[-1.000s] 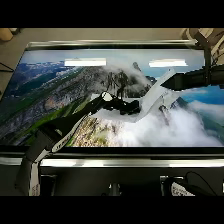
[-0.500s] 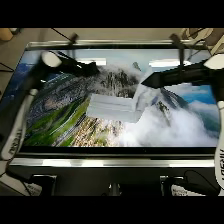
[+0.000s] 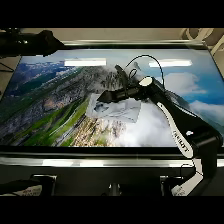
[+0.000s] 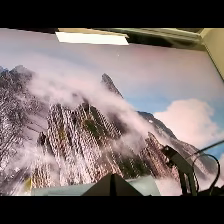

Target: Fold the shirts.

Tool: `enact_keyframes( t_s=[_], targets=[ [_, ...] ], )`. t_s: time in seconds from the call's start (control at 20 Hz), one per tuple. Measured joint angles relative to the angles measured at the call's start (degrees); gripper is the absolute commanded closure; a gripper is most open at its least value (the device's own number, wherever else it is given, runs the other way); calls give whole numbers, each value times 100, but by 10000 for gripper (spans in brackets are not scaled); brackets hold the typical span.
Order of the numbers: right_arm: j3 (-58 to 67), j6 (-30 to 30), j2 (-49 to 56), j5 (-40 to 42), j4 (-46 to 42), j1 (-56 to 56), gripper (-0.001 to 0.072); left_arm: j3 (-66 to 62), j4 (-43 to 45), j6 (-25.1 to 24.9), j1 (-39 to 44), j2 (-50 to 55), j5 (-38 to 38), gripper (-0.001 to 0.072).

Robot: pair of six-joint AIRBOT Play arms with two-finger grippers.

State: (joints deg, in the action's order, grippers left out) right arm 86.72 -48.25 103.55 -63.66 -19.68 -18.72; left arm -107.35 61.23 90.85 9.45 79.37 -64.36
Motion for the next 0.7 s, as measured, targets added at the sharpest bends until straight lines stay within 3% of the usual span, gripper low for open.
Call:
enact_keyframes(
  t_s=[0.15, 0.45, 0.6, 0.7],
  targets=[
    [2, -35, -205, -345, -376, 503, 95, 0, 282, -85, 87, -61, -199, 685],
    [-249, -1043, -763, -1384, -3165, 1893, 113, 0, 610, -173, 162, -90, -337, 685],
    [-726, -1342, -756, -1228, -3410, 2118, 118, 0, 638, -186, 216, -92, -350, 685],
    [-955, -1449, -632, -1040, -3222, 2131, 167, 0, 654, -188, 236, -94, -361, 685]
  ],
)
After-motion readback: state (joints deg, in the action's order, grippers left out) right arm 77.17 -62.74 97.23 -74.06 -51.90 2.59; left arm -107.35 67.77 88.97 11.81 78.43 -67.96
